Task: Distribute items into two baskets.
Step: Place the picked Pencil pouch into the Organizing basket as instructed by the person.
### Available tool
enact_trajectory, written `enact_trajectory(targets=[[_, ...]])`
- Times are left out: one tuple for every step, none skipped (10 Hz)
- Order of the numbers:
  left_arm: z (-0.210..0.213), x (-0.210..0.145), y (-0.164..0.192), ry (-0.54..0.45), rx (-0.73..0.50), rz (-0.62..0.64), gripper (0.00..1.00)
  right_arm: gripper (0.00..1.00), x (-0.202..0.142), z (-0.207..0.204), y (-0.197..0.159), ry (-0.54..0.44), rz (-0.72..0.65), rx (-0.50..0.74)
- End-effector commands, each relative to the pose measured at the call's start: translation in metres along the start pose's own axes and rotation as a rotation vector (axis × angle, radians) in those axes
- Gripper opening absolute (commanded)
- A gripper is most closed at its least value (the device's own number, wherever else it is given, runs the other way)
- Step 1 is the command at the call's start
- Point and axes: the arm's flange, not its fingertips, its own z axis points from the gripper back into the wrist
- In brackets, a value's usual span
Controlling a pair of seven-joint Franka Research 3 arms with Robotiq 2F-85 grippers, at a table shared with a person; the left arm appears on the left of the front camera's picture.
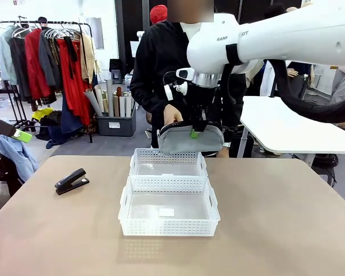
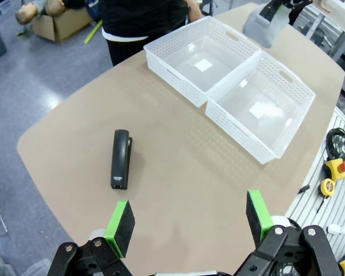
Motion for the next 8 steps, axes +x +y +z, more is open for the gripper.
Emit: enact_trajectory(targets=[[0.000, 0.000, 0.000, -0.016, -0.011, 0.001, 1.00, 0.00, 0.013, -0.004, -0.017, 0.023, -0.015, -0.047], [0.000, 0.000, 0.000, -0.016, -0.011, 0.001, 1.00, 0.00, 0.020, -0.013, -0.025, 0.026, -0.011, -0.062], [0.000, 0.000, 0.000, -0.016, -0.011, 0.001, 1.00, 0.00, 0.023, -0.021, -0.034, 0.023, -0.006, -0.077], [0.000, 0.000, 0.000, -0.016, -0.011, 0.001, 1.00, 0.00, 0.026, -0.028, -0.042, 0.014, 0.001, -0.083], [0.000, 0.000, 0.000, -0.016, -0.011, 0.001, 1.00, 0.00, 0.032, -0.036, -0.051, 0.008, 0.005, -0.085], [0.000, 0.000, 0.000, -0.016, -0.011, 0.001, 1.00, 0.00, 0.037, -0.045, -0.060, -0.005, 0.017, -0.097], [0.000, 0.000, 0.000, -0.016, -0.011, 0.001, 1.00, 0.00, 0.040, -0.053, -0.069, -0.005, 0.016, -0.095], [0.000, 0.000, 0.000, -0.016, -0.011, 0.001, 1.00, 0.00, 0.044, -0.060, -0.077, -0.010, 0.010, -0.086]])
